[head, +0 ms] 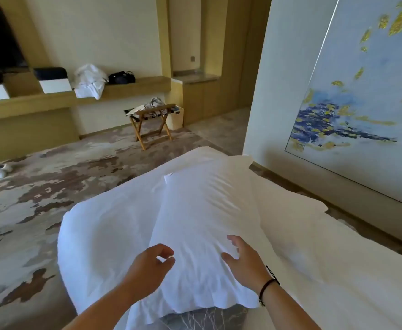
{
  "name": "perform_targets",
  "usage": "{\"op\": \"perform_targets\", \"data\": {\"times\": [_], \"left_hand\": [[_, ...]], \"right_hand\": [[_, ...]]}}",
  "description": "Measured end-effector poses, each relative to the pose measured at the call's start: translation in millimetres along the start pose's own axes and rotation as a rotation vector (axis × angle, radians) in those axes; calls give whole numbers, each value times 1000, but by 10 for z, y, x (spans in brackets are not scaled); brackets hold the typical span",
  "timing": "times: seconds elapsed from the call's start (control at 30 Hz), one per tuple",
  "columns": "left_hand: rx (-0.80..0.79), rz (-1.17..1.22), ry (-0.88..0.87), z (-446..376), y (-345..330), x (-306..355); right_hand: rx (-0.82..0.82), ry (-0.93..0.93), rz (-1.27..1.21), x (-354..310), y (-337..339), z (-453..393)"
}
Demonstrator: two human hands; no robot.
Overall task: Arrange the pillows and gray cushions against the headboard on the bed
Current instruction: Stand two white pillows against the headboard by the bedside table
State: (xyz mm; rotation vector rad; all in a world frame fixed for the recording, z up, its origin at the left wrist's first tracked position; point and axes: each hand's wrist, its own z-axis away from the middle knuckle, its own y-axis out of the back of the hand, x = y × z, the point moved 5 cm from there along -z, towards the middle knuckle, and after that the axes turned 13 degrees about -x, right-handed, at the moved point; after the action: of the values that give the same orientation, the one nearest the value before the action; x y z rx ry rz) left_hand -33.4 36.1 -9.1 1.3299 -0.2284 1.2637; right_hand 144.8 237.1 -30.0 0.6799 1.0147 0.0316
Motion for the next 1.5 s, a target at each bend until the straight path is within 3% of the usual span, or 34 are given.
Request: {"op": "perform_targets", "data": {"times": [0.17, 0.27, 0.4, 0.53, 0.67, 0.83, 0.93, 1.17, 1.3, 1.4, 1.5], "left_hand": [[11, -417, -79, -1275, 60, -71], [-3, -538, -260, -2092, -101, -17], [-66, -673, -374, -2840, -550, -157], [-52, -641, -432, -2941, -920, -563], [-76, -645, -451, -2922, -1033, -800], [-142, -650, -425, -2885, -974, -887], [-195, -651, -403, -2769, -903, -978], [-305, -691, -309, -2423, -719, -1024], [-325, -568, -287, -1971, -575, -864], [-298, -537, -356, -1565, -465, -554], [-253, -655, -517, -1153, -473, 52]], "right_hand": [[91, -255, 36, 298, 207, -838], [185, -376, 34, 471, 393, -1312], [356, -529, -151, 795, 544, -1718], [438, -689, -225, 1072, 589, -1894], [411, -792, -349, 1165, 492, -1998], [366, -860, -318, 1139, 312, -1973], [316, -812, -321, 1086, 166, -1936], [585, -539, -214, 538, 59, -1707], [673, -358, -177, 135, 186, -1324], [763, -193, -73, -238, 385, -874], [776, -26, 3, -562, 609, -266]]}}
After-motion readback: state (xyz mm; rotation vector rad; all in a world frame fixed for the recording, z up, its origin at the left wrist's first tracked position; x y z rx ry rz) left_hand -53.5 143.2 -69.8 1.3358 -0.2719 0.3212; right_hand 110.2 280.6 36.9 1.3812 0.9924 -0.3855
